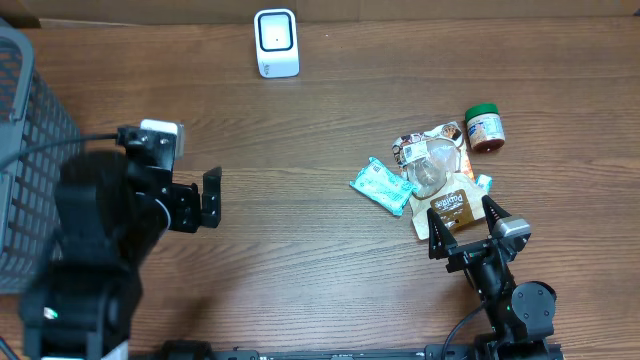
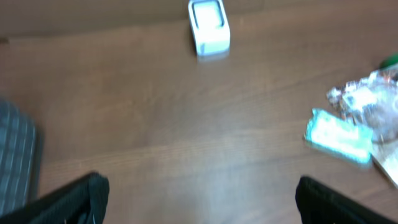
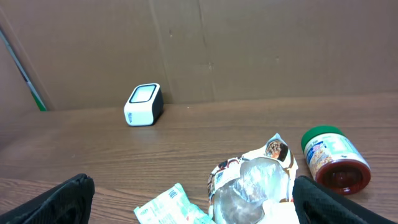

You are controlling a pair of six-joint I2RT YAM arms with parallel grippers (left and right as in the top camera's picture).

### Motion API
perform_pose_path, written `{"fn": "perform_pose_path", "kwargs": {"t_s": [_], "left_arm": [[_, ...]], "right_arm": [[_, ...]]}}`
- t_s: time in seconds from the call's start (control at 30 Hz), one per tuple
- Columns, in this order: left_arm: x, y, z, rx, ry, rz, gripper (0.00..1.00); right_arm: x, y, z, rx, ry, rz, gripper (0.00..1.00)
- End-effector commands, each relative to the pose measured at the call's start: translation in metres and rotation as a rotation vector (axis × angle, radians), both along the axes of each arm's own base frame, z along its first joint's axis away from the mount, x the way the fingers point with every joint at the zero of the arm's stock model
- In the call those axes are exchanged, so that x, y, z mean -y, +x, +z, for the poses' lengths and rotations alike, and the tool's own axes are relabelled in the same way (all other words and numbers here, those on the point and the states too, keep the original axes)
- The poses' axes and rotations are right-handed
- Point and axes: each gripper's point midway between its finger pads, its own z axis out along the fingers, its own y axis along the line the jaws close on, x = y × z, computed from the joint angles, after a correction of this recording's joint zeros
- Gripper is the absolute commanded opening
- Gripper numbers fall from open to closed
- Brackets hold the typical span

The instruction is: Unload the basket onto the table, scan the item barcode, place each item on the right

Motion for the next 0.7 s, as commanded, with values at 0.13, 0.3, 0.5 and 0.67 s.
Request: {"fn": "perform_pose_path", "kwargs": {"t_s": [0.13,0.3,0.5,0.67], "left_arm": [[-0.002,0.008,-0.017,0.330,-0.003,0.012,0.99],[-0.003,0.001,-0.031,0.563,-0.017,0.013,1.00],[-0.005,-0.012,-0.072,0.695,0.042,-0.003,0.99],[-0.008,-0.019,-0.108,0.708,0.104,-0.005,1.00]], "right_arm": [[0.000,0.000,-0.001,0.006,-0.001,0.003,1.00],[0.000,0.000,-0.001,0.006,-0.001,0.003,1.00],[0.000,0.000,-0.001,0.006,0.000,0.003,1.00],[0.000,0.000,-0.001,0.006,0.000,0.003,1.00]]}}
